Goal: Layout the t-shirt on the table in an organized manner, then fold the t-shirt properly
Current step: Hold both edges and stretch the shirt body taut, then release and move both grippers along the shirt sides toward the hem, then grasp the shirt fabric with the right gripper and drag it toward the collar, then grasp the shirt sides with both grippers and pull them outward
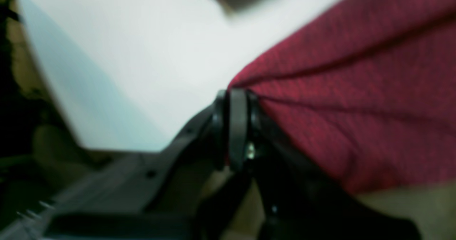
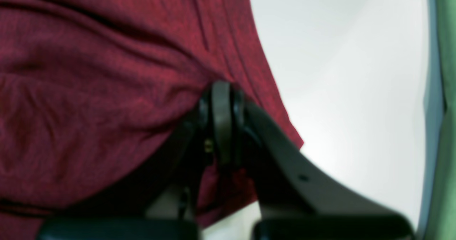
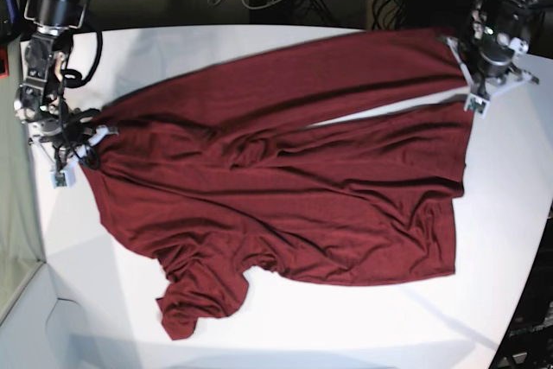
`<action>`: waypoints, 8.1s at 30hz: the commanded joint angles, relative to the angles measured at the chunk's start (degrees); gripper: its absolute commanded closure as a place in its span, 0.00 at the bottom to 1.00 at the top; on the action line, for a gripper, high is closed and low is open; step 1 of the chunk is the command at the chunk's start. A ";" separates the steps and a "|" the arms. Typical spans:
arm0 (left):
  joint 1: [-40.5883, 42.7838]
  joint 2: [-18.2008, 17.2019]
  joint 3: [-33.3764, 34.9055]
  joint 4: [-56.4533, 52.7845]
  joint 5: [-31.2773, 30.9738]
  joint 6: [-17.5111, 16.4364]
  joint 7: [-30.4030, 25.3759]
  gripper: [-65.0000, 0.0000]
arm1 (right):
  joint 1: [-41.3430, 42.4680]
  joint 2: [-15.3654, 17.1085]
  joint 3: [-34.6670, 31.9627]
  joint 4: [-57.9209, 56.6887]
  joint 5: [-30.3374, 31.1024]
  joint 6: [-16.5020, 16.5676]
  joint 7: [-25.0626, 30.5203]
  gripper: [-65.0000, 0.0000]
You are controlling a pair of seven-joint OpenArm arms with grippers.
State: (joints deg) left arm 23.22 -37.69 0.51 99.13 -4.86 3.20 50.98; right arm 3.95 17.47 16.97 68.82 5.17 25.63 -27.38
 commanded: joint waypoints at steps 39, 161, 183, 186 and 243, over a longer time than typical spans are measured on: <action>-6.92 6.09 -22.71 7.20 10.71 -29.62 0.67 0.78 | -7.24 1.47 3.64 11.84 -0.29 -0.09 -1.85 1.00; -33.73 20.86 -8.21 -35.53 14.75 -12.92 -17.79 0.78 | -0.12 -2.40 -11.04 20.72 -3.10 -2.81 -2.73 0.92; -33.55 20.77 -8.21 -35.53 15.10 -12.92 -17.97 0.78 | -11.20 -14.88 -17.81 29.95 -3.45 0.17 -10.91 0.67; -33.55 20.68 -8.21 -35.53 15.10 -12.92 -17.97 0.78 | -10.67 -14.88 -17.72 26.96 -3.45 0.17 -10.82 0.67; -24.94 19.54 -8.65 -21.73 14.75 -12.92 -17.53 0.48 | -26.14 -10.13 -11.21 44.46 -3.10 8.35 -8.36 0.73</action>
State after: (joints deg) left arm -0.89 -17.67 -7.81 76.44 9.93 -9.30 33.19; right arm -22.72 6.98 5.78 112.40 1.69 33.82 -37.12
